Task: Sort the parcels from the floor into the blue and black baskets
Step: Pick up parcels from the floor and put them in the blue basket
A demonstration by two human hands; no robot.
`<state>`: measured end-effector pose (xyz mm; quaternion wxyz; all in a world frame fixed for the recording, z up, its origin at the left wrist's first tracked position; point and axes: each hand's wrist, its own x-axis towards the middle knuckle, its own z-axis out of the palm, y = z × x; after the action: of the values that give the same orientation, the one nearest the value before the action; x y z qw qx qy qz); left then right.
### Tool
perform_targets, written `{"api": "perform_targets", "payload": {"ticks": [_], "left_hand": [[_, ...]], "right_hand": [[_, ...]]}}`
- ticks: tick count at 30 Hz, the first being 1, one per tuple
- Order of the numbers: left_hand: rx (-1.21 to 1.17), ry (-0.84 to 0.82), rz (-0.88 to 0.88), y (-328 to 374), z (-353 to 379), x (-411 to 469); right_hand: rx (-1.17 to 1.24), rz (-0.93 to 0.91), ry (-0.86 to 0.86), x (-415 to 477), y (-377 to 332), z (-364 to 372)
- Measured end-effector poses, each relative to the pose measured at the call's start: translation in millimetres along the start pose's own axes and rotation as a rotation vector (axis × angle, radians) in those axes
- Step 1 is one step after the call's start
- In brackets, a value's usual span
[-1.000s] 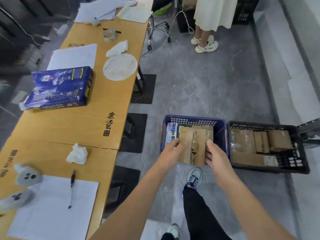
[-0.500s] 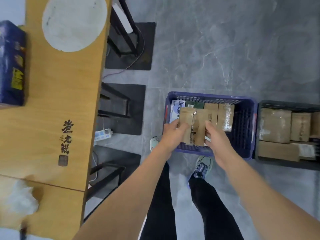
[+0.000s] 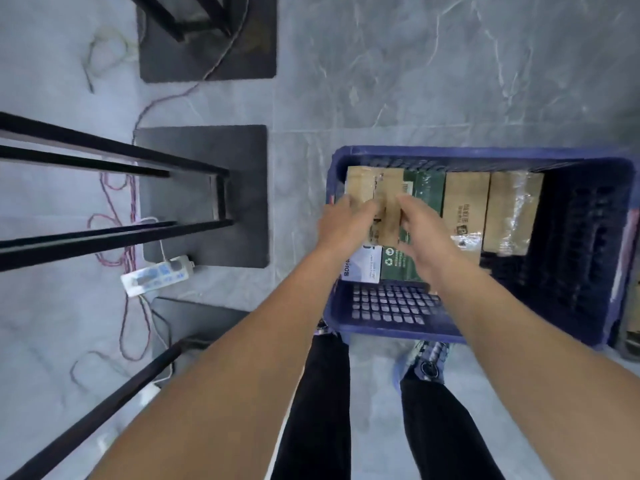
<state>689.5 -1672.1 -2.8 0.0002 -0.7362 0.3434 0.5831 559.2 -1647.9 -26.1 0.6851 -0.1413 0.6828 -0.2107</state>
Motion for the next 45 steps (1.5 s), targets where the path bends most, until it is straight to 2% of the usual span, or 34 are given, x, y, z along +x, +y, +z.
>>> {"api": "perform_targets", "payload": {"ticks": [3, 9, 15, 21, 29, 41, 45], "left_hand": [[0.008, 0.010, 0.019, -2, 10, 20], [0.180, 0.059, 0.064, 1, 22, 29], [0.107, 0.130, 0.140, -8, 25, 24], [0.164, 0.148, 0.227, -6, 27, 17], [0.169, 0.117, 0.173, 4, 24, 15], [0.102, 0.130, 0.093, 3, 26, 9], [0.070, 0.138, 0.087, 12, 24, -10]], "right_hand": [[-0.012, 0.030, 0.003, 21, 0, 1], [0.007, 0.049, 0.020, 41, -4, 4], [0.016, 0.044, 0.018, 42, -3, 6], [-0.009, 0.015, -0.027, 37, -5, 10], [-0.030, 0.037, -0.066, 42, -2, -2], [0.035, 0.054, -0.038, 27, -2, -10], [0.086, 0.071, 0.022, 8, -15, -16]]}}
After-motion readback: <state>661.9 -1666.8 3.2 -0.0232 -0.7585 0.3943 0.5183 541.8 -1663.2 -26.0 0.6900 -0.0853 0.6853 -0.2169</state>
